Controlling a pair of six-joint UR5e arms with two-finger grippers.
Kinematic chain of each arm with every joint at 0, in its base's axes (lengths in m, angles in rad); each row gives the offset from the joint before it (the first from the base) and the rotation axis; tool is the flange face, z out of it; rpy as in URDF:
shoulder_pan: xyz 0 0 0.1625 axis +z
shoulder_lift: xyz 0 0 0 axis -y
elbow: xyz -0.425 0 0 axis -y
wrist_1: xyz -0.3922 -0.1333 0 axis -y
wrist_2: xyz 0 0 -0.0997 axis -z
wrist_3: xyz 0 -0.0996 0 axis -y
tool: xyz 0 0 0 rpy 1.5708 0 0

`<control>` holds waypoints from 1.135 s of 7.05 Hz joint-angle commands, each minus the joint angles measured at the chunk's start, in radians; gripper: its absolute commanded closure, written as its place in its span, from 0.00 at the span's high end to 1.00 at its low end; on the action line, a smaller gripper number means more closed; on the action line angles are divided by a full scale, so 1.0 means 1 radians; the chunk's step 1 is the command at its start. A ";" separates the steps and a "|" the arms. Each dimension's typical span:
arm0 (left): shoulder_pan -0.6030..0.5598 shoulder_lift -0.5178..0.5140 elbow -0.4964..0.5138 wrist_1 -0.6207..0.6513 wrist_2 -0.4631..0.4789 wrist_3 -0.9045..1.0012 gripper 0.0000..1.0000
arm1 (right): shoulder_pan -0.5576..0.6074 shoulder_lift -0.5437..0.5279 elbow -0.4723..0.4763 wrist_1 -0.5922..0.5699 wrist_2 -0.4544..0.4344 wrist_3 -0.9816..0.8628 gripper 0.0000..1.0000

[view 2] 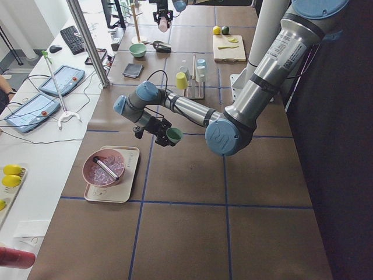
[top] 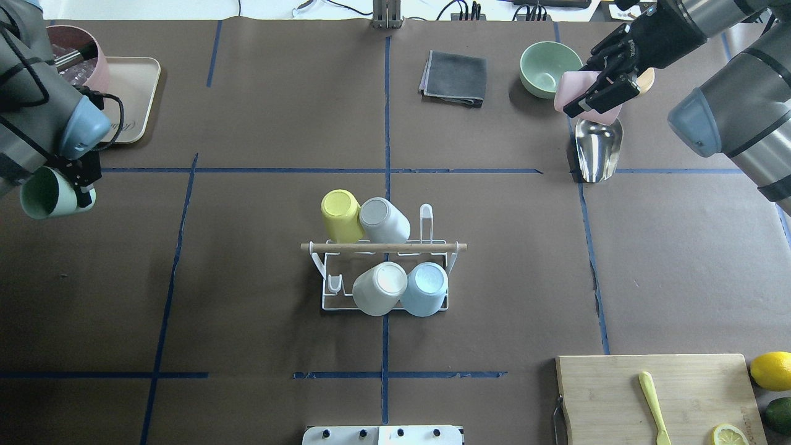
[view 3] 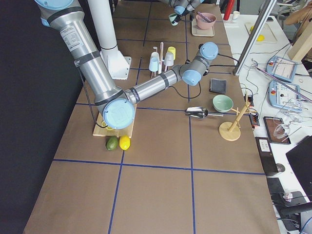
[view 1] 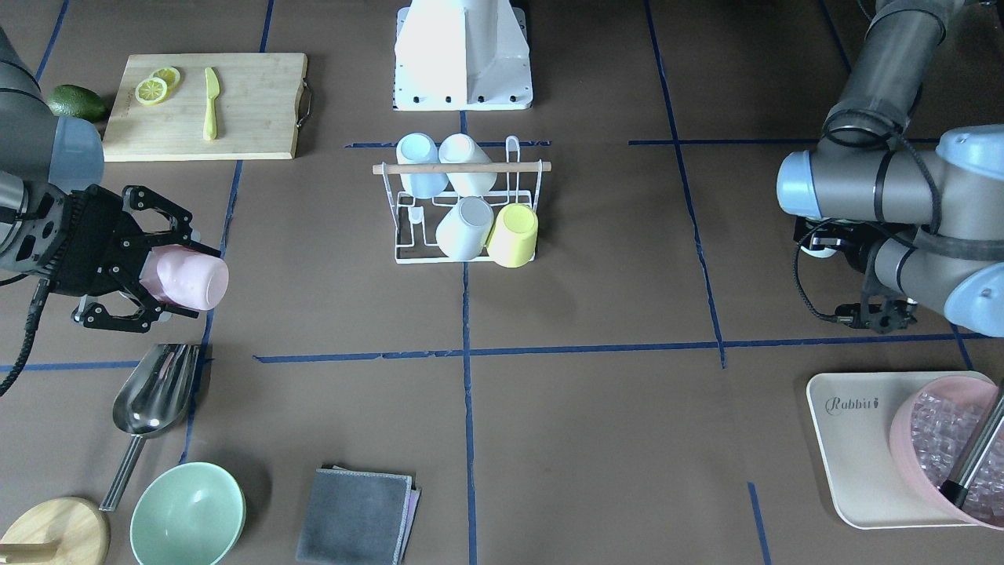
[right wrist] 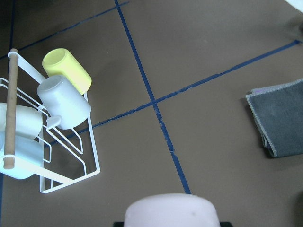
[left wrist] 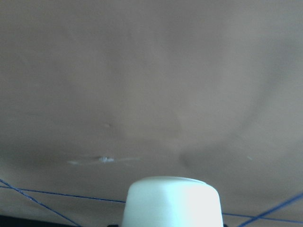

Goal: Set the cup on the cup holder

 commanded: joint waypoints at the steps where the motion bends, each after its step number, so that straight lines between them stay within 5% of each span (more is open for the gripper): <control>1: -0.042 0.026 -0.193 -0.131 0.000 -0.008 0.04 | -0.001 0.005 -0.005 0.243 -0.059 0.212 0.00; 5: -0.047 0.044 -0.248 -0.557 -0.007 -0.011 0.05 | -0.053 0.007 -0.005 0.541 -0.229 0.511 0.00; 8: -0.033 0.169 -0.277 -1.023 -0.004 -0.103 0.07 | -0.234 0.007 -0.003 0.805 -0.546 0.693 0.00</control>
